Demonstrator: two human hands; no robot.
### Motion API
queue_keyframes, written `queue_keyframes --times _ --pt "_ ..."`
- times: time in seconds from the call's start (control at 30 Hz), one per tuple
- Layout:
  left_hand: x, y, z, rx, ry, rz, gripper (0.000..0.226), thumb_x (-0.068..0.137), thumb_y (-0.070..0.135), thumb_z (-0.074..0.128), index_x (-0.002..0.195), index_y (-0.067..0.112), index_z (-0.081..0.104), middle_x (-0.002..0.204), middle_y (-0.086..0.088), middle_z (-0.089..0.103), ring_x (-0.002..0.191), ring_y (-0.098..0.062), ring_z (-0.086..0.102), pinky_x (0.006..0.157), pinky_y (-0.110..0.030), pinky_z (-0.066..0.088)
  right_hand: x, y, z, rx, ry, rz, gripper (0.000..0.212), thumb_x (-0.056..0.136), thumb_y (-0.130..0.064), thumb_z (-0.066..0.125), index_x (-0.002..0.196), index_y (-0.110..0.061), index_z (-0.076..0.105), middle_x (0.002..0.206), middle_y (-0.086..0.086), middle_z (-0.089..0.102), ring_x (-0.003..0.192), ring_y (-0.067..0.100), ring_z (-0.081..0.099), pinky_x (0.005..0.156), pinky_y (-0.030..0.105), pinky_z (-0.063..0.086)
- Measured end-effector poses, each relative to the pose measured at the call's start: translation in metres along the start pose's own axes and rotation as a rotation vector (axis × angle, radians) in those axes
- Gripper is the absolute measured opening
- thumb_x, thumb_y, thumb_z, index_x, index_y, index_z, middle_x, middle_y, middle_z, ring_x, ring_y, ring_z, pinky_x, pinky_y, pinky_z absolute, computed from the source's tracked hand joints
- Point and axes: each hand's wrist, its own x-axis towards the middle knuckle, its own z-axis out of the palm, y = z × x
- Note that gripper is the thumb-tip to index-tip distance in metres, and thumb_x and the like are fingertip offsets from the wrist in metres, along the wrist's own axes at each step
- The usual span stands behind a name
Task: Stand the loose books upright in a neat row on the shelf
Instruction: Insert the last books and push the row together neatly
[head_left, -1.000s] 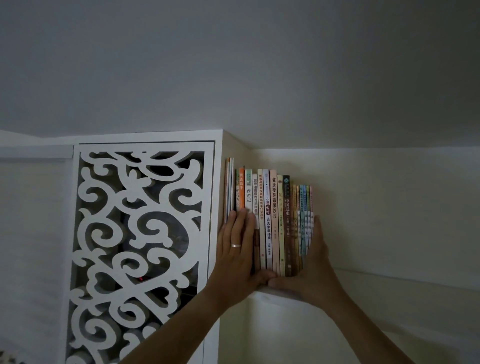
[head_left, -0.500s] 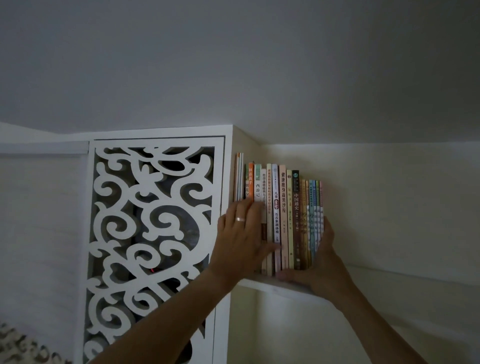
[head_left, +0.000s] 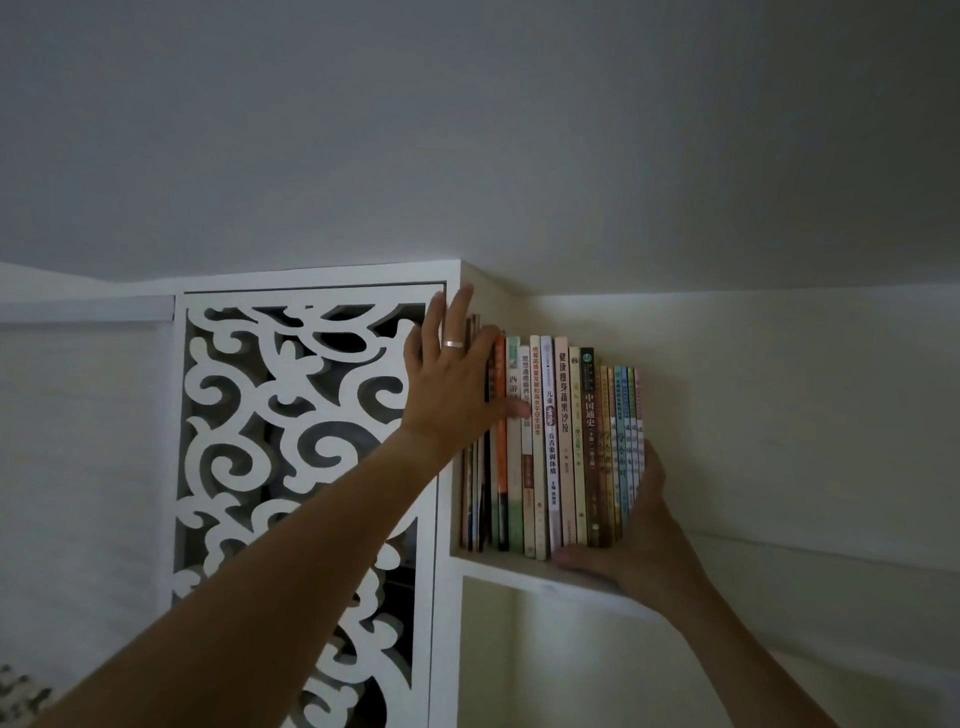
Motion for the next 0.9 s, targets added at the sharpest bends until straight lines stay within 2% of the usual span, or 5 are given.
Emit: queue_keyframes --times 0.17,0.37,0.53,0.77,0.9 --pt "0.002 0.008 -0.003 -0.008 -0.034 -0.03 0.093 0.07 0.074 0.078 0.143 0.024 0.049 0.173 -0.011 0.0 0.158 -0.04 -0.011 0.123 -0.063 0.002 -0.001 -0.002 0.001 -0.01 0.007 0.017 0.161 0.032 -0.059 0.099 0.152 -0.053 -0.008 0.151 -0.014 0.042 0.136 0.016 0.047 0.111 0.05 0.044" --pt "0.004 0.01 -0.01 0.095 -0.121 0.089 0.105 0.083 0.067 0.069 0.165 0.027 0.017 0.172 -0.008 -0.014 0.155 -0.032 -0.026 0.122 -0.061 -0.017 0.001 -0.002 0.002 -0.021 0.009 0.017 0.16 0.031 -0.061 0.098 0.151 -0.054 -0.008 0.151 -0.013 0.041 0.137 0.017 0.045 0.112 0.051 0.042" --pt "-0.002 0.01 -0.003 -0.058 -0.109 0.12 0.093 0.089 0.056 0.069 0.163 0.024 0.023 0.173 -0.006 0.012 0.159 -0.028 -0.017 0.12 -0.056 -0.021 0.001 -0.002 0.002 -0.03 0.019 0.003 0.157 0.032 -0.062 0.098 0.149 -0.055 -0.007 0.151 -0.012 0.04 0.137 0.016 0.044 0.112 0.051 0.042" --pt "-0.019 0.013 0.01 -0.175 -0.004 0.107 0.08 0.092 0.052 0.066 0.161 0.028 0.032 0.173 -0.009 0.01 0.159 -0.027 -0.013 0.126 -0.059 -0.01 0.001 -0.001 0.003 -0.029 0.025 -0.008 0.157 0.033 -0.063 0.097 0.151 -0.053 -0.005 0.15 -0.012 0.04 0.136 0.017 0.046 0.11 0.054 0.045" --pt "-0.016 0.022 0.007 -0.346 0.034 0.022 0.069 0.084 0.053 0.066 0.146 0.029 0.047 0.165 -0.009 0.027 0.16 -0.028 0.003 0.126 -0.061 -0.002 0.002 0.0 0.003 -0.033 0.028 -0.009 0.158 0.032 -0.067 0.096 0.152 -0.05 -0.004 0.15 -0.011 0.04 0.136 0.018 0.046 0.109 0.054 0.045"
